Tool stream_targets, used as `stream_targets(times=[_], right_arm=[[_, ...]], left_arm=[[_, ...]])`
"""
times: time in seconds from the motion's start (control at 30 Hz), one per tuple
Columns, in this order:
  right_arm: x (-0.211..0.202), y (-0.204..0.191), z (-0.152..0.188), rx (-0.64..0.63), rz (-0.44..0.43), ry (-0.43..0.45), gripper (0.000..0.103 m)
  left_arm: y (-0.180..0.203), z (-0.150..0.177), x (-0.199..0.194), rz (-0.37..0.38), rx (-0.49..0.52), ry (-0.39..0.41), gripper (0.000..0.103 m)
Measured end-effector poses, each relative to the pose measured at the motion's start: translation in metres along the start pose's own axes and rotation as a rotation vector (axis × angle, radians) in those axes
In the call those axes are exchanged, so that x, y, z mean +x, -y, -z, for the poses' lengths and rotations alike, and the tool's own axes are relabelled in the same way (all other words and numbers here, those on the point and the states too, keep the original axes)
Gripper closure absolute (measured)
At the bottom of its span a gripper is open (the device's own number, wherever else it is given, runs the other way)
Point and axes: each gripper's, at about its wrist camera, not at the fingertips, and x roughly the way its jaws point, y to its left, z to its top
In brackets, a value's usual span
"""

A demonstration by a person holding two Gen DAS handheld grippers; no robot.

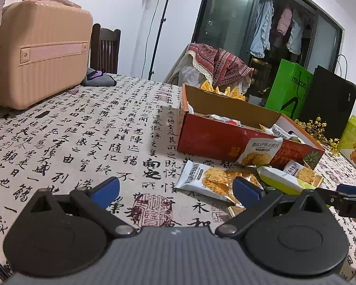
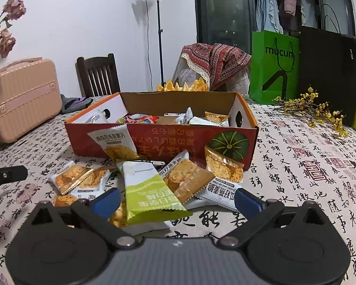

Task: Organize snacks
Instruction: 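Lower the right tool onto the green-and-white stick bar and grasp it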

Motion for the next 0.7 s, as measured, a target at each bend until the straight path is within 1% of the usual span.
stream_targets(times=[0.13, 0.2, 0.27, 0.37, 0.43, 0.53, 0.7], right_arm=[[0.006, -0.005, -0.003, -0.014, -0.009, -0.01, 0.008], [0.01, -0.011, -0.006, -0.042, -0.017, -0.01, 0.01], [0.013, -0.019, -0.01, -0.078, -0.022, -0.007, 0.029], [0.022, -0.03, -0.017, -0.129, -0.045, -0.019, 0.042], [0.03, -0.036, -0.019, -0.154, -0.057, -0.04, 0.047], [0.043, -0.04, -0.019, -0.177, -0.07, -0.083, 0.049], [0.05, -0.04, -0.018, -0.183, -0.076, -0.106, 0.05]], left_arm=[[-0.001, 0.0, 0.0, -0.001, -0.003, 0.0, 0.0], [-0.001, 0.0, 0.001, -0.001, -0.005, 0.0, 0.0], [-0.002, 0.0, 0.001, -0.002, -0.007, -0.003, 0.0], [-0.002, 0.0, 0.001, -0.002, -0.008, -0.005, 0.0], [-0.002, 0.0, 0.0, -0.002, -0.008, -0.001, 0.0], [-0.004, 0.0, -0.001, -0.01, -0.011, -0.001, 0.0], [-0.005, 0.0, 0.0, -0.014, -0.015, -0.007, 0.0]])
